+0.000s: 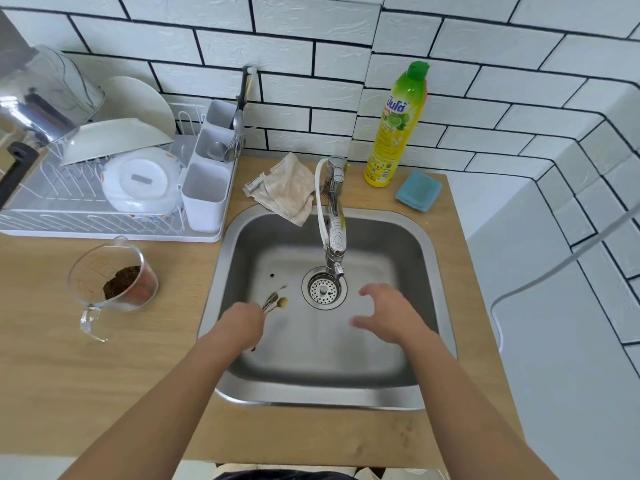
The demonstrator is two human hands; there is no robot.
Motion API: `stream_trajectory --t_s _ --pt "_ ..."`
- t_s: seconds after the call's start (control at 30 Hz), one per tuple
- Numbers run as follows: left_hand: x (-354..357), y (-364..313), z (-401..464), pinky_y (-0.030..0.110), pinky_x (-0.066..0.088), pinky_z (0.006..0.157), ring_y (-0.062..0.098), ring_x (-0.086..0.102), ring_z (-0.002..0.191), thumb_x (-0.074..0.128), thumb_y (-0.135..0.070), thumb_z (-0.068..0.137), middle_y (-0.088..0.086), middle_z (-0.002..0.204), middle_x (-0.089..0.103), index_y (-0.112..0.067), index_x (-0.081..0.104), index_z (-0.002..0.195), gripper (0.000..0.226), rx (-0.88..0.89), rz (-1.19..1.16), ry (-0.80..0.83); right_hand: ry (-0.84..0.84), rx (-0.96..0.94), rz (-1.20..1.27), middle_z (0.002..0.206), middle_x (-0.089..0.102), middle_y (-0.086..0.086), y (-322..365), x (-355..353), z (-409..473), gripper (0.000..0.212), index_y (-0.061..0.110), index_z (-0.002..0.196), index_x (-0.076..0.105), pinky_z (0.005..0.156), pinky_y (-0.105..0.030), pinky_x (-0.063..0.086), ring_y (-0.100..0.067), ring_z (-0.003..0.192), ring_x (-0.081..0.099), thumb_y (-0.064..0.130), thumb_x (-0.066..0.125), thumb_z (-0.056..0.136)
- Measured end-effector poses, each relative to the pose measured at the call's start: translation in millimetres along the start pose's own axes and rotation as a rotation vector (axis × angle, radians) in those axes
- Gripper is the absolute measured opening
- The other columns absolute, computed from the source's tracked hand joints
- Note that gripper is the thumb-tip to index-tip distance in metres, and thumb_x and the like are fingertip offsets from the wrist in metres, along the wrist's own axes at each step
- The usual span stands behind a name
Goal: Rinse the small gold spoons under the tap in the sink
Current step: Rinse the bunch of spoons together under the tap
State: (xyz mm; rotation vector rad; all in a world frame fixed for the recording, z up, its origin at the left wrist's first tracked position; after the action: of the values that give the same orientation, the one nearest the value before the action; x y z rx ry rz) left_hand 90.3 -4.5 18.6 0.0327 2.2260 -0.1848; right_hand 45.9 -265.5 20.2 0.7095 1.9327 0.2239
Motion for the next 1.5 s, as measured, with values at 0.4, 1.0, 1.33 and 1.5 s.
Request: stream_trajectory --t_s 0.4,1.0,1.33,1.5 --pt "22.2 -7.0 4.8 0.031 0.050 0.077 0.030 0.066 0.110 0.049 0.002 0.095 0.014 0.123 0.064 0.000 0.056 0.130 0.036 0.093 0.442 0.221 0.151 0.059 -0.101 0.151 0.050 -0.012 -10.3 22.2 -1.5 0.080 0.019 0.158 0.036 0.111 -0.037 0.041 -0.030 0.138 0.049 0.036 0.076 0.091" --pt "53.4 -90.0 -35.9 0.015 0.023 0.032 0.007 0.026 0.038 0.045 -0.037 0.096 -0.001 0.061 0.037 -0.012 0.056 0.084 0.030 0.114 -1.255 0.885 0.343 0.154 1.504 0.057 0.053 -0.002 37.3 70.8 -22.1 0.017 0.011 0.077 0.079 0.058 -0.026 0.034 -0.014 0.052 0.045 0.022 0.073 0.088" --pt "46.6 -85.1 -27.0 0.019 0.021 0.039 0.010 0.034 0.045 0.046 -0.066 0.094 -0.002 0.066 0.054 -0.015 0.059 0.097 0.052 0.137 -1.173 0.546 -0.077 0.045 1.531 0.088 0.079 -0.007 14.8 29.5 -19.4 0.016 0.014 0.090 0.071 0.055 -0.016 0.041 -0.005 0.056 0.043 0.015 0.062 0.103" --pt "32.0 -100.8 -21.2 0.019 0.018 0.039 0.009 0.022 0.045 0.043 -0.057 0.100 -0.007 0.059 0.040 -0.017 0.053 0.088 0.043 0.221 -1.104 0.534 -0.108 -0.021 1.470 0.086 0.078 -0.006 17.0 24.0 -24.6 0.030 0.016 0.084 0.077 0.056 -0.017 0.047 -0.005 0.054 0.048 0.018 0.057 0.106"
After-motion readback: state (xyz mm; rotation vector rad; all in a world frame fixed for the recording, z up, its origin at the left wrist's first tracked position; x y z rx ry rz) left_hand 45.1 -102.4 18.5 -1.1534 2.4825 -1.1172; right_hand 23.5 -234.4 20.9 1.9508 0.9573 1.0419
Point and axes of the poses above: each hand's wrist, its own z-axis towards the middle knuckle, its own x-axis out of the palm, y = z × x, the point moved 8 cm from there along z, towards the middle knuckle
